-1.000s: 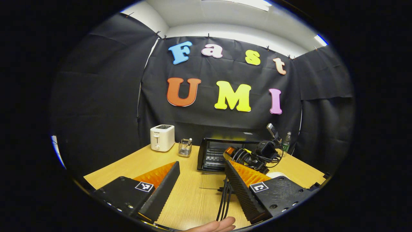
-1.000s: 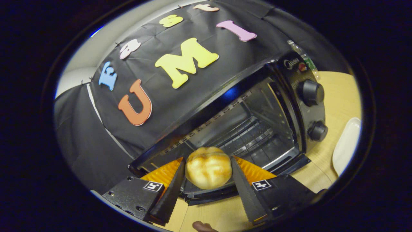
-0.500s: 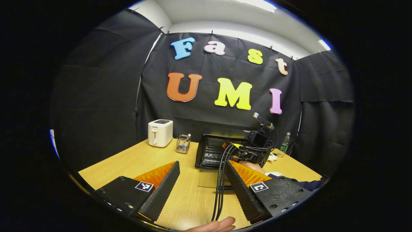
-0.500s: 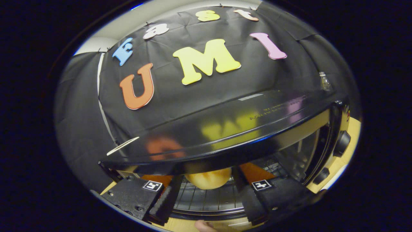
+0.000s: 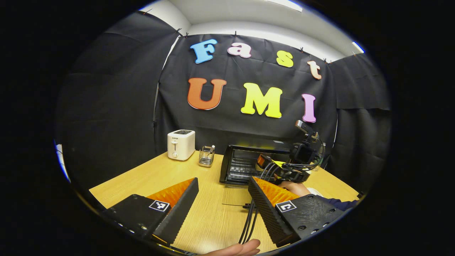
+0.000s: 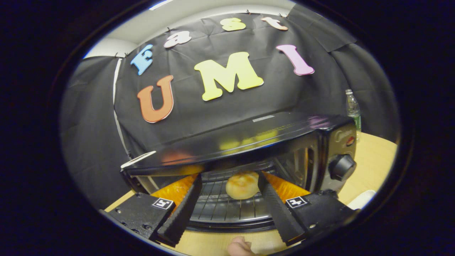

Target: Open the electric oven with the left hand, put the food in, and close the electric oven.

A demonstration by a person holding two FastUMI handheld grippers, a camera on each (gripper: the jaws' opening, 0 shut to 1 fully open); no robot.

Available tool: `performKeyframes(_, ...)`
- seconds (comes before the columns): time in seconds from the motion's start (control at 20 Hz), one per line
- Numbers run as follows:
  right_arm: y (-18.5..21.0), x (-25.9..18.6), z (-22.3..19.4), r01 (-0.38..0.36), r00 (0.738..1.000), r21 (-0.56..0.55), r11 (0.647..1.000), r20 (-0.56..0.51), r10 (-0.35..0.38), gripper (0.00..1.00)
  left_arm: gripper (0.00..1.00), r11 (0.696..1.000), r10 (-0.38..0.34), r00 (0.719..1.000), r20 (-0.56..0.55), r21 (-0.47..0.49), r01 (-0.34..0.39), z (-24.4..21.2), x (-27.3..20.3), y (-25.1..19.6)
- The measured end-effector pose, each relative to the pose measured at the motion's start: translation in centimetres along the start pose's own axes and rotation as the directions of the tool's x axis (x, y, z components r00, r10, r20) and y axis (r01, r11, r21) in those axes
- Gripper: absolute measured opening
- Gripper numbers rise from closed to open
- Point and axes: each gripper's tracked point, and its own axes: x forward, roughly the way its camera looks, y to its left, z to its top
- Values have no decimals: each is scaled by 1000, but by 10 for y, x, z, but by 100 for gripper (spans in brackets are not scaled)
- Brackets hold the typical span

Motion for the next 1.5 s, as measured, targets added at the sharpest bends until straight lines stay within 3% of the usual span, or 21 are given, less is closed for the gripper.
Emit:
performKeyframes(0.2,0,-46,4,-58,998,-27,998,-33,57,95,93,1000,-7,1000,6,30,7,1,-2,-10)
performKeyframes(0.3,-2,-69,10,-92,995,-106,990,-42,88,95,93,998,-7,1000,5,55,7,-1,1,-15)
performKeyframes(0.5,-22,-126,40,-86,996,-232,969,12,91,96,93,997,-41,999,-30,60,43,-13,11,-38)
performKeyframes(0.8,-59,-209,88,-25,997,-237,971,59,41,96,93,993,-90,986,-138,69,101,-52,38,-75)
performKeyframes(1.0,-73,-258,117,2,992,-249,968,119,28,96,93,989,-105,958,-265,71,128,-94,54,-97)
performKeyframes(1.15,-81,-287,126,2,994,-237,971,106,23,96,93,985,-109,940,-323,94,147,-116,59,-112)
performKeyframes(1.5,-113,-363,163,111,986,-288,951,152,-70,96,93,981,-92,888,-451,111,158,-158,61,-139)
